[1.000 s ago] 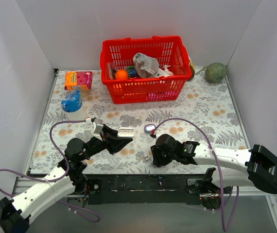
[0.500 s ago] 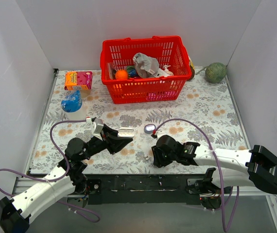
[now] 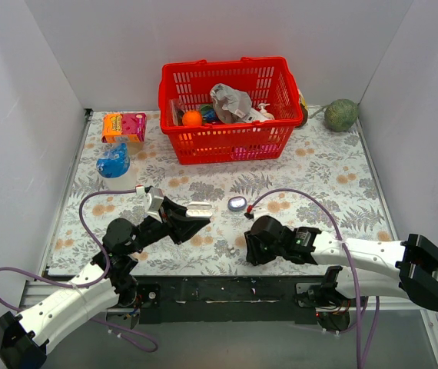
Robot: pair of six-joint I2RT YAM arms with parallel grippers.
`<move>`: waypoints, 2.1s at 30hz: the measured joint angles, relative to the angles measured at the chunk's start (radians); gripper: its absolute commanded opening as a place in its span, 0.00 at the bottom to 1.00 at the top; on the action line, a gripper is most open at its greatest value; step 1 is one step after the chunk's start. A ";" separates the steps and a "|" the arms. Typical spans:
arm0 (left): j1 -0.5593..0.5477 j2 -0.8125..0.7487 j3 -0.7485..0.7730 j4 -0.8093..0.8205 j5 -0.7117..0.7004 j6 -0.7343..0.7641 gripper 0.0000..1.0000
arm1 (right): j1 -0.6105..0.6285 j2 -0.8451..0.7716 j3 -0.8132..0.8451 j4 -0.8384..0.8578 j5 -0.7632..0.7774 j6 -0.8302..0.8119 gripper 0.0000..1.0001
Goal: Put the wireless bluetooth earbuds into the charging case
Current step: Adjust the earbud.
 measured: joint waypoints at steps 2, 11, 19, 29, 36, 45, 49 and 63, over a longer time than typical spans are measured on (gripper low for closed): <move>0.000 0.000 0.000 0.000 0.000 -0.001 0.00 | 0.000 0.000 0.000 -0.002 0.003 0.003 0.37; 0.000 0.000 0.000 0.000 0.000 -0.004 0.00 | 0.001 0.000 -0.001 -0.016 0.024 0.023 0.29; 0.000 0.000 0.000 0.000 0.000 -0.009 0.00 | 0.001 -0.006 -0.003 -0.035 0.040 0.034 0.20; 0.000 0.000 0.000 0.000 0.001 -0.011 0.00 | 0.001 -0.043 -0.026 -0.035 0.042 0.068 0.01; 0.000 0.000 0.000 0.000 0.003 -0.014 0.00 | 0.003 -0.055 -0.029 -0.040 0.041 0.075 0.01; 0.000 -0.004 0.000 0.000 0.003 -0.014 0.00 | 0.005 -0.137 -0.050 -0.110 0.040 0.078 0.02; 0.000 -0.003 0.000 0.000 0.003 -0.014 0.00 | 0.004 -0.161 -0.066 -0.129 0.039 0.090 0.26; 0.000 0.000 0.000 0.000 0.004 -0.018 0.00 | 0.009 -0.216 -0.051 -0.176 0.109 0.090 0.44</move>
